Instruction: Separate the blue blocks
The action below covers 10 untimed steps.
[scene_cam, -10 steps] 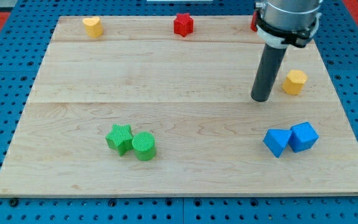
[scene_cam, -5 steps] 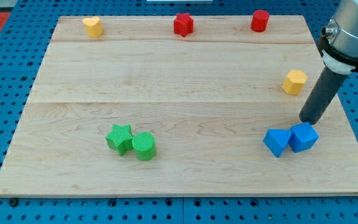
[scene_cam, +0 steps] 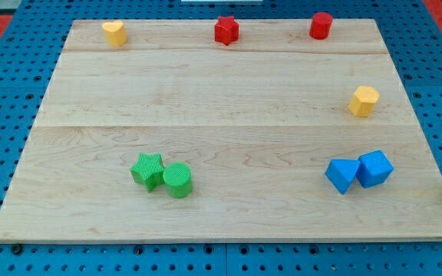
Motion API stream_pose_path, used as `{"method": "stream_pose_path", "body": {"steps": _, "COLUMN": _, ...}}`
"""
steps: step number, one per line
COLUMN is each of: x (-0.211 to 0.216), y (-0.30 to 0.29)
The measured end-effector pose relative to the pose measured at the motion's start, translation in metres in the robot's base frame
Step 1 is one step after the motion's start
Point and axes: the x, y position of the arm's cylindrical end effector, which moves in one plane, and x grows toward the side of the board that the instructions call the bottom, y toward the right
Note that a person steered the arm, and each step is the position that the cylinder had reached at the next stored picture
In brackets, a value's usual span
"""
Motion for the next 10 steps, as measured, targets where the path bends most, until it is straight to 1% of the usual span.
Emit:
{"method": "stream_pose_path", "body": {"steps": 1, "x": 0.012, "y": -0.040}}
{"method": "stream_pose_path", "body": {"steps": 3, "x": 0.012, "y": -0.118}}
{"method": "stream_pose_path", "body": {"steps": 4, "x": 0.000, "y": -0.126}}
{"method": "stream_pose_path", "body": {"steps": 5, "x": -0.005, "y": -0.074}}
{"method": "stream_pose_path", "body": {"steps": 6, "x": -0.022, "y": -0.083}}
{"method": "stream_pose_path", "body": {"steps": 7, "x": -0.050, "y": -0.161}}
{"method": "stream_pose_path", "body": {"steps": 8, "x": -0.080, "y": -0.185}}
{"method": "stream_pose_path", "body": {"steps": 9, "x": -0.057, "y": -0.095}}
{"method": "stream_pose_path", "body": {"steps": 10, "x": -0.035, "y": -0.086}}
